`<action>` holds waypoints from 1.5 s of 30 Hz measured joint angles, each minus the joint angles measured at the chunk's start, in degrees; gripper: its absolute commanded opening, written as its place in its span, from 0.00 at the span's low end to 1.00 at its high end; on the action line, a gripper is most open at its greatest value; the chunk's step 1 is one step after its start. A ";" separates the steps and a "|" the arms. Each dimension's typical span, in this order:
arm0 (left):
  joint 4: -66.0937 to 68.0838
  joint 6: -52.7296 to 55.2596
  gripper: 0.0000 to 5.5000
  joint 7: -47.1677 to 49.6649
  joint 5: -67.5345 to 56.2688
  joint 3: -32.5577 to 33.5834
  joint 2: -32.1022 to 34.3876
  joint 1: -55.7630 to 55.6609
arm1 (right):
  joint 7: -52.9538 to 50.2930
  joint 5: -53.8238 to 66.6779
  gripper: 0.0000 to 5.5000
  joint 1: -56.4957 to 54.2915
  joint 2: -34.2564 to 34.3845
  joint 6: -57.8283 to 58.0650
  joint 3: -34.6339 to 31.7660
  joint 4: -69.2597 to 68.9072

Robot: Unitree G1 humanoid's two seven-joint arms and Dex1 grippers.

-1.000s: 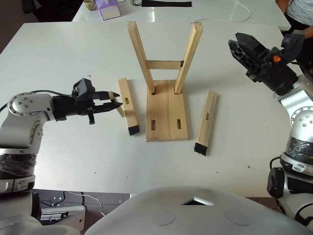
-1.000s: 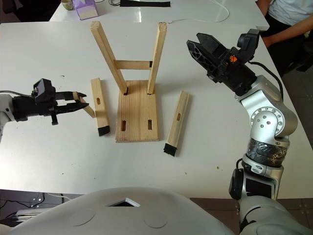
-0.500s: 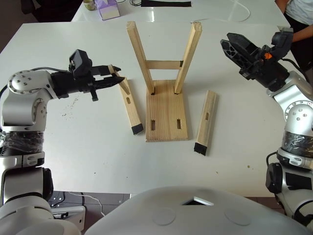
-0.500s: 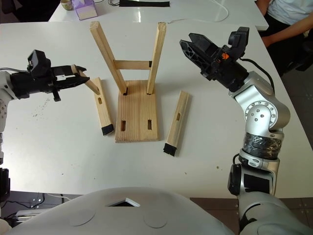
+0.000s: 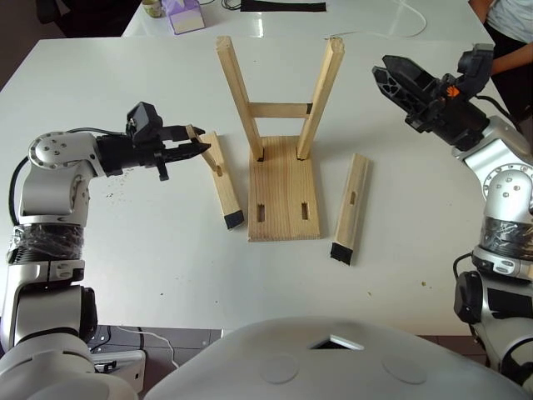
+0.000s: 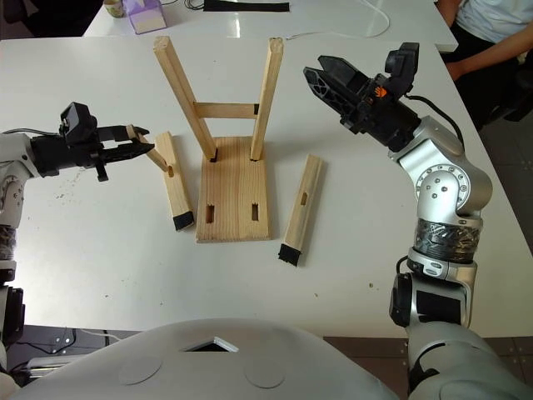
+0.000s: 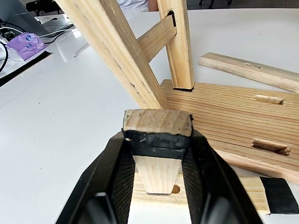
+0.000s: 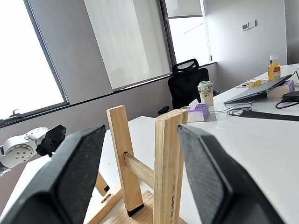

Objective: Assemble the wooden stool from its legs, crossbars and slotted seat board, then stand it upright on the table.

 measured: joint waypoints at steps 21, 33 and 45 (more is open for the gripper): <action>-1.23 6.39 0.24 -3.43 -2.60 -1.17 -0.65 2.71 | -1.66 -1.07 0.51 2.13 2.74 -0.14 0.18 -1.87; -2.78 1.73 0.24 -2.85 -1.86 -3.35 -0.80 4.34 | -5.43 1.17 0.51 2.15 4.25 0.35 -2.41 -2.29; -0.05 1.82 0.38 -0.87 -0.99 -3.94 -2.43 3.01 | -8.19 1.17 0.51 2.31 5.35 0.10 -2.69 -2.34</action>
